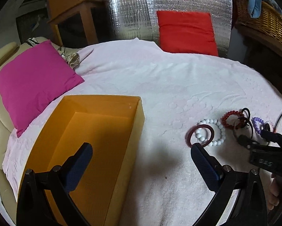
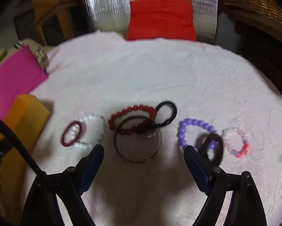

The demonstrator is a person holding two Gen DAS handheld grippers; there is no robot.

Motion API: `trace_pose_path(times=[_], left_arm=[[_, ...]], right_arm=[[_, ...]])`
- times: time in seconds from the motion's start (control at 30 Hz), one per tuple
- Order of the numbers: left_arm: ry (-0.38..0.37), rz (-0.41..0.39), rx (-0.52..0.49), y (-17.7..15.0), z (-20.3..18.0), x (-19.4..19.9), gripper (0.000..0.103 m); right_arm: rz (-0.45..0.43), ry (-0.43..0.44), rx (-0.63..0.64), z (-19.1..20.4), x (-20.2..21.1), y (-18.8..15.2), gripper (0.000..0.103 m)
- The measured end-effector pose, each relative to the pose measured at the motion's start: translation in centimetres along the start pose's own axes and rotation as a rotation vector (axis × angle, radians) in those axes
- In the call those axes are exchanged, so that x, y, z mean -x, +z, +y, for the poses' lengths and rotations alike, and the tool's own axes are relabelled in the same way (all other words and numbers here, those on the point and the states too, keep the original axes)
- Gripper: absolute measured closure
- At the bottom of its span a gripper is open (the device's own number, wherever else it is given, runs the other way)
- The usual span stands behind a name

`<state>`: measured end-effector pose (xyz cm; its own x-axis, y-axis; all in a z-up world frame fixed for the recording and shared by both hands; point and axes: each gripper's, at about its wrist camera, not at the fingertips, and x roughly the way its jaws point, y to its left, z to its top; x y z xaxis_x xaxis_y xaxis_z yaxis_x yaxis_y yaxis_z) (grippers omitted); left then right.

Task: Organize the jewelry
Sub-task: 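Grasp the silver metal bangle with the right tool while the left tool approaches the dark red bangle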

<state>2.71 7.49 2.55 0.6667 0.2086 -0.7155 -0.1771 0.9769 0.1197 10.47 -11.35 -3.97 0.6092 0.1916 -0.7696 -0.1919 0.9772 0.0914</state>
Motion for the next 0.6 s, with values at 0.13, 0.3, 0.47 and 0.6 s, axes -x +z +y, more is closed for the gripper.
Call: trace_pose_path(times=[0.13, 0.3, 0.47, 0.6], left_arm=[[-0.043, 0.013, -0.020, 0.2, -0.7, -1.0, 0.000], [-0.059, 0.009, -0.082, 0.4, -2.5, -1.6, 0.000], [-0.125, 0.021, -0.124, 0.8, -4.2, -2.8, 0.000], [-0.194, 0.052, -0.125, 1.0, -5.4, -4.4, 0.000]], right_arm=[[0.050, -0.063, -0.007, 0.6, -2.1, -0.1, 0.015], [0.004, -0.096, -0.002, 0.7, -1.9, -0.2, 0.043], [-0.013, -0.010, -0.060, -1.0, -1.1, -0.5, 0.047], [-0.014, 0.065, -0.116, -2.7, -0.6, -0.7, 0.047]])
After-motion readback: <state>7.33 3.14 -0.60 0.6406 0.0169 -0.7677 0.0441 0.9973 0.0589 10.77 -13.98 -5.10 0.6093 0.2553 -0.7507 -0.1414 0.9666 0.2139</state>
